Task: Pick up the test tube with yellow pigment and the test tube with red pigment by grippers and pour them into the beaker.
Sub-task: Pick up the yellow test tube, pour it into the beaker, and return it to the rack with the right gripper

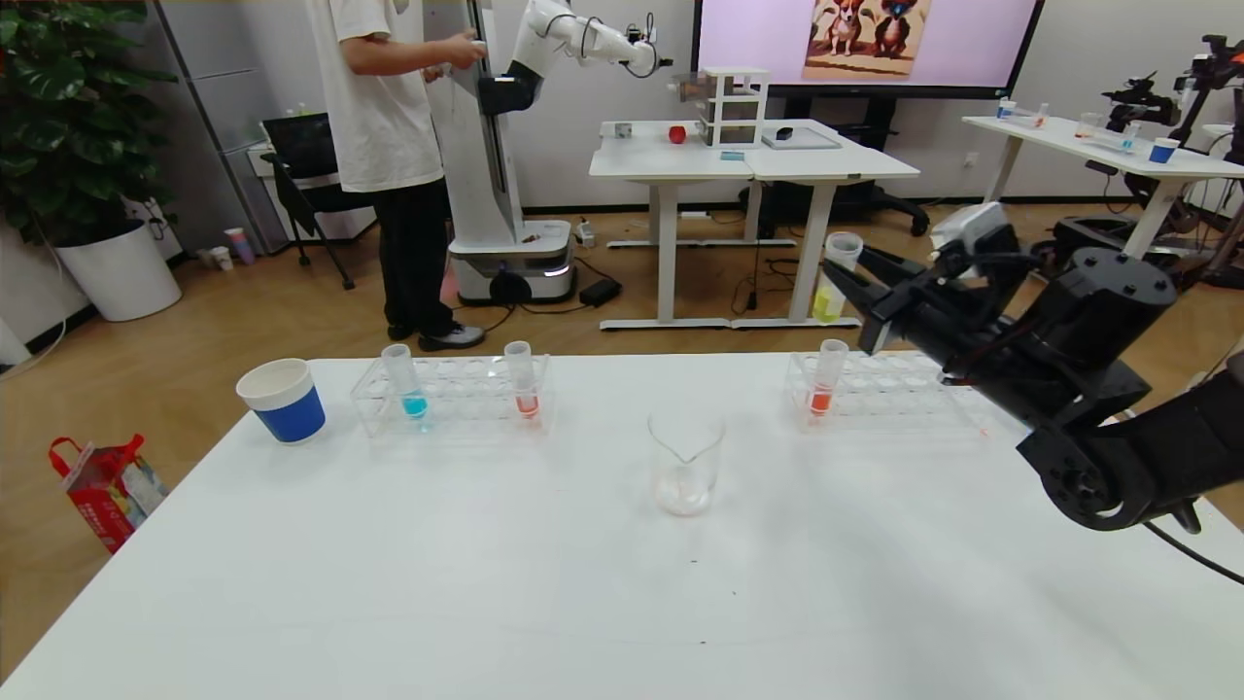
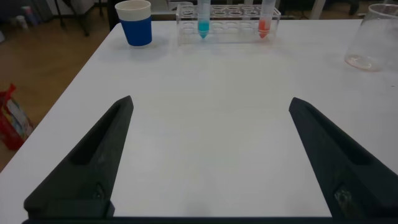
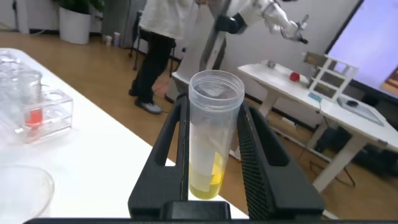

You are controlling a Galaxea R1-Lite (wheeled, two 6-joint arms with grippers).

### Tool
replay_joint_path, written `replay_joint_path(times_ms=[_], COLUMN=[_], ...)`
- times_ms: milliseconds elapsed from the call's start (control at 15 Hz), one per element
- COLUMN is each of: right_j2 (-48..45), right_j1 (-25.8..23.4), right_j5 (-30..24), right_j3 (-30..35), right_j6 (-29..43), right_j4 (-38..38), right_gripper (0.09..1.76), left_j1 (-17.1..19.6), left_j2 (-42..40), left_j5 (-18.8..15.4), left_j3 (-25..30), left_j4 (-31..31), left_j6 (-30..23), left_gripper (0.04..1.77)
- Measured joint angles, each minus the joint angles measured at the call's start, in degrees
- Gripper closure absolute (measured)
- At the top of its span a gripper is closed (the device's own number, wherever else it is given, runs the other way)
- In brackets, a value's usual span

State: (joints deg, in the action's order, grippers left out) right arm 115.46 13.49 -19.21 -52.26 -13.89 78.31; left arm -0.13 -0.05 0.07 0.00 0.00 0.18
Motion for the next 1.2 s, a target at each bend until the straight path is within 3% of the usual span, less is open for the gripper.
replay_joint_path(times_ms=[133, 333, 467, 1200], right_j2=[1.08, 3.29, 4.44, 6.88], right_j1=[3.86, 6.62, 6.70, 6.10], right_j5=[-1.56, -9.18, -13.67, -25.73], right_j3=[-0.29, -0.83, -0.46, 2.02], right_j6=[-5.38, -13.51, -20.61, -38.56], right_j4=[1.27, 4.44, 4.51, 6.11], right_gripper=[1.35, 1.35, 1.35, 1.35], left_j1=[0.00, 0.00, 0.00, 0.00], left_j2=[0.00, 0.00, 0.00, 0.00], left_j5=[0.00, -0.02, 0.00, 0.00], left_j3=[0.00, 0.00, 0.00, 0.00], left_j4=[0.00, 0.00, 0.00, 0.00], left_j6=[-0.02, -0.02, -0.02, -0.02], left_gripper=[0.06, 0.06, 0.06, 0.06])
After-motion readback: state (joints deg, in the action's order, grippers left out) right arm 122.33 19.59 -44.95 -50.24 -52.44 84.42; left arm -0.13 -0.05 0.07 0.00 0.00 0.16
